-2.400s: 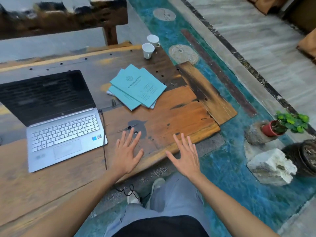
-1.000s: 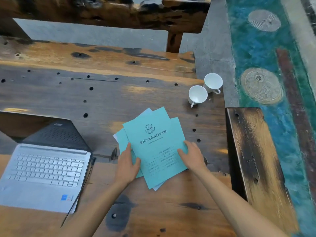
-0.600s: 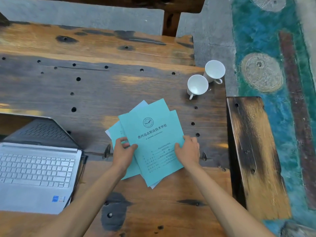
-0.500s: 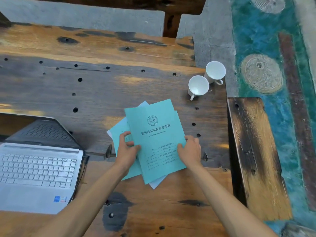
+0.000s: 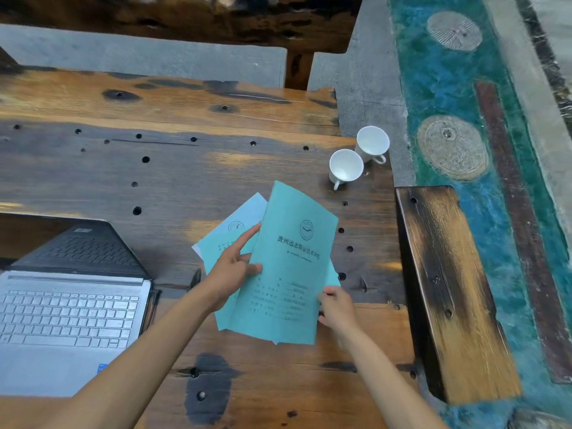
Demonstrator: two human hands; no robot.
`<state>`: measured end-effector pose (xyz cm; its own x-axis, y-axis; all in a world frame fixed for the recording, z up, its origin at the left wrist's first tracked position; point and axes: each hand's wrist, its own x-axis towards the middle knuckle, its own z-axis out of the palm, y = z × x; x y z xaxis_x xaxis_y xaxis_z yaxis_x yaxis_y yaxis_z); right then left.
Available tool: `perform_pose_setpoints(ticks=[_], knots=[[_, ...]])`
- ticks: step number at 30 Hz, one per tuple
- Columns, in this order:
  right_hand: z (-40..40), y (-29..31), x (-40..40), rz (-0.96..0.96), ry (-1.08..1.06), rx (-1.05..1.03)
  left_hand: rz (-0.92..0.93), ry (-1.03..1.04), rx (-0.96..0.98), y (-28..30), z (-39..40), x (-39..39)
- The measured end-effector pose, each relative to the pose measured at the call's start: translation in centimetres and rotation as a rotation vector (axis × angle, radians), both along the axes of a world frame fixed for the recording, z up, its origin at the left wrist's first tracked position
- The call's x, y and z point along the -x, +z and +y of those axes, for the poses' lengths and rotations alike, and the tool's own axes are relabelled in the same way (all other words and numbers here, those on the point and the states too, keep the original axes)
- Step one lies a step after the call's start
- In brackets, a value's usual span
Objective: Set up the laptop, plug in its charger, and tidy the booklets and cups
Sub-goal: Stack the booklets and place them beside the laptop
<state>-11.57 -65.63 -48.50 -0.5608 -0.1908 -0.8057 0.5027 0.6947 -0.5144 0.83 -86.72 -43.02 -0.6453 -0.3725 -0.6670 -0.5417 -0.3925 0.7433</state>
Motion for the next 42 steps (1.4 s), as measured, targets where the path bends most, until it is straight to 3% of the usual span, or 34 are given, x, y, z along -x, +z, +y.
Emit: perform_pose_setpoints(ticks=[6, 11, 15, 18, 23, 33, 37, 42], knots=[[0.8, 0.6, -2.1, -0.226, -0.341, 0.226, 0.086, -0.2, -0.181, 1.7, 0.9, -0.9], [2.7, 0.6, -2.8, -0.376, -0.56, 0.429, 0.068, -0.235, -0.314, 1.8, 1.2, -1.7], [4.9, 0.4, -3.5, -0.325, -0.538, 0.426, -0.084, -0.255, 0.003, 1.5, -0.2, -0.4], [4.6, 0.4, -4.6, -0.351, -0.439, 0.421, -0.202, -0.415, 0.307, 1.3, -2.1, 2.1], [1.7, -0.2, -5.9, -0.359, -0.489, 0.428, -0.267, -0.645, 0.605, -0.1, -5.4, 6.2], [-1.7, -2.2, -7.1, -0.236, -0.541, 0.273, -0.266, -0.685, 0.814, -5.7, -7.9, 7.0], [-1.8, -3.0, -7.1, -0.087, -0.61, 0.125, -0.327, -0.692, 0.833, -7.4, -8.0, 6.2], [-2.3, -2.7, -7.1, -0.101, -0.678, 0.098, -0.376, -0.611, 0.841, -7.4, -7.6, 6.4]])
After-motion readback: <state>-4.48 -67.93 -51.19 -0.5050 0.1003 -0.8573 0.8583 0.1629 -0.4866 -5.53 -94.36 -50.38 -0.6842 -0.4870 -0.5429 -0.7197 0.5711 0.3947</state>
